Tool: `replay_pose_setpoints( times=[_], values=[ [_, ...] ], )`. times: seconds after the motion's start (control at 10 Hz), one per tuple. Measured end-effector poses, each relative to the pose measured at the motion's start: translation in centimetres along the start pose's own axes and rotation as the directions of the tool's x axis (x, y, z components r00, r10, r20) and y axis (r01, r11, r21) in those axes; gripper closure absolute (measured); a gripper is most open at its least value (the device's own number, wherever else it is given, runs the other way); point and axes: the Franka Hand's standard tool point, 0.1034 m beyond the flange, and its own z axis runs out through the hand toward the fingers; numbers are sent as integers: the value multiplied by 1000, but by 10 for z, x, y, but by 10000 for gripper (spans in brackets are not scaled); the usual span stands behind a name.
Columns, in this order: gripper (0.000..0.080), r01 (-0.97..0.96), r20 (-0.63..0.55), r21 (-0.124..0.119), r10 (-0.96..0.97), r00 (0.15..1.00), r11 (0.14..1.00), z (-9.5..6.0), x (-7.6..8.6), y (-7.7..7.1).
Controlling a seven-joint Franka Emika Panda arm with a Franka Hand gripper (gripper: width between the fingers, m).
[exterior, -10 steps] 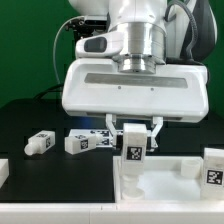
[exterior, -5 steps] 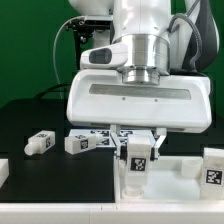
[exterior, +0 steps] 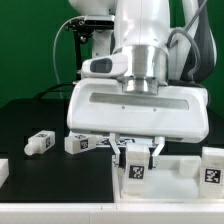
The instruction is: Assemble square table
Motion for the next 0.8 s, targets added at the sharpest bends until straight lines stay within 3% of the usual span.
replay_pose_setpoints(
  times=[0.3,0.4,0.5,0.6,0.7,0.8],
  values=[
    [517,-1,7,2,1,1000,1000,0,0,0],
    [307,-1,7,2,1,1000,1000,0,0,0],
    [307,-1,7,2,1,1000,1000,0,-1,0],
    [181,-2,28,6,2,1000,1000,1,-2,0],
    [159,-17,105,25,14,994,1000,-4,1,3],
    [152,-29,100,26,26,995,999,-13,13,10]
  ],
)
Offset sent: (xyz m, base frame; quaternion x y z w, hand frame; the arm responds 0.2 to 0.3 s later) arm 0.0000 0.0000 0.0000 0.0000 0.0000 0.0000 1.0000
